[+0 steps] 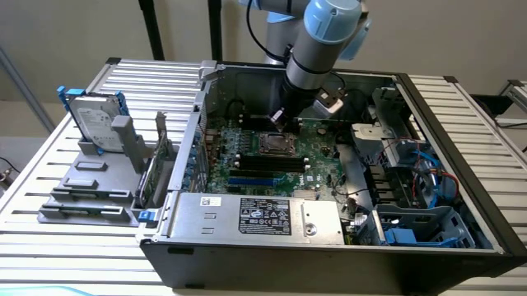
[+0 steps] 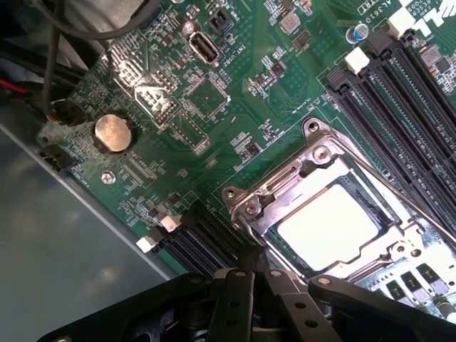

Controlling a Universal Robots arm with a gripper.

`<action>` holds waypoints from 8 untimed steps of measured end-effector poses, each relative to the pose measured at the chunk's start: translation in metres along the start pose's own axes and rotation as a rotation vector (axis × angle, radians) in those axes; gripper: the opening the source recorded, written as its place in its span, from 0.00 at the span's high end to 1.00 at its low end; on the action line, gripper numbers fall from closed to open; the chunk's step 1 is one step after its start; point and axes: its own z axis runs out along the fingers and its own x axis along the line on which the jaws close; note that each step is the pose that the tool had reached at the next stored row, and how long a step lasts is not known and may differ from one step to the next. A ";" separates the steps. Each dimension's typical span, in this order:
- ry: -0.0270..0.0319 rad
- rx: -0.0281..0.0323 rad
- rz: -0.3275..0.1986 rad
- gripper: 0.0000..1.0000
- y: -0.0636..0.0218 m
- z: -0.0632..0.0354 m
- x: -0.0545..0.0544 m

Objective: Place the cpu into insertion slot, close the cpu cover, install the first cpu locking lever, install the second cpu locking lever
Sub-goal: 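Install the first cpu locking lever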

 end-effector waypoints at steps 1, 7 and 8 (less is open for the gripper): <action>-0.0011 0.0005 -0.005 0.89 0.0003 0.0000 0.000; -0.0045 0.0046 -0.028 0.89 0.0012 -0.0002 0.001; -0.0045 0.0052 -0.031 0.89 0.0013 -0.0002 0.001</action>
